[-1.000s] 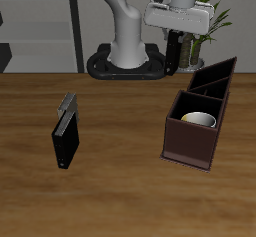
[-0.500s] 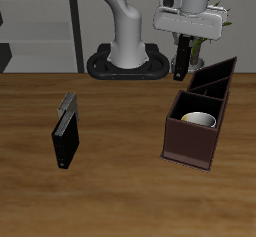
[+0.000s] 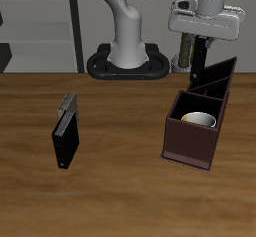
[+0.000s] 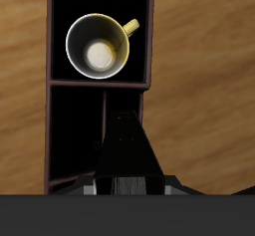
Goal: Place the white-yellow mug into the left desk caddy's right compartment and place the left black book into the left desk caddy's back compartment and place the right black book into the left desk caddy's front compartment
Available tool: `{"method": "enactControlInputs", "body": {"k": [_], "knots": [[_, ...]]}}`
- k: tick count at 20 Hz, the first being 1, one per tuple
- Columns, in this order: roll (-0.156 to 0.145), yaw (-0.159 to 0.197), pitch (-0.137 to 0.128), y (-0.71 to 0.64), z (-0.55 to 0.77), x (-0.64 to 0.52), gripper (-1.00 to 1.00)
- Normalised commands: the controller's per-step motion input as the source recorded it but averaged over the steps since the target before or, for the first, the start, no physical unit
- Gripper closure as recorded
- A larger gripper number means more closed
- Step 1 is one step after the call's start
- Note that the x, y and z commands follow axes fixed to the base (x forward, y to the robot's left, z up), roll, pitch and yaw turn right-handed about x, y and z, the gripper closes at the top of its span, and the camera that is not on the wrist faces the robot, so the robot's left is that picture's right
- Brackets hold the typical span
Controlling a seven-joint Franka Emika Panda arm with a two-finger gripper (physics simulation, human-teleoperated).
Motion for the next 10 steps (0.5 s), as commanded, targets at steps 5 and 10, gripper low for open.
{"method": "enactControlInputs", "body": {"k": [5, 10], "knots": [[0.032, -0.002, -0.001, 0.24, 0.07, 0.12, 1.00], [0.018, -0.022, 0.022, 0.21, -0.01, 0.12, 1.00]]}}
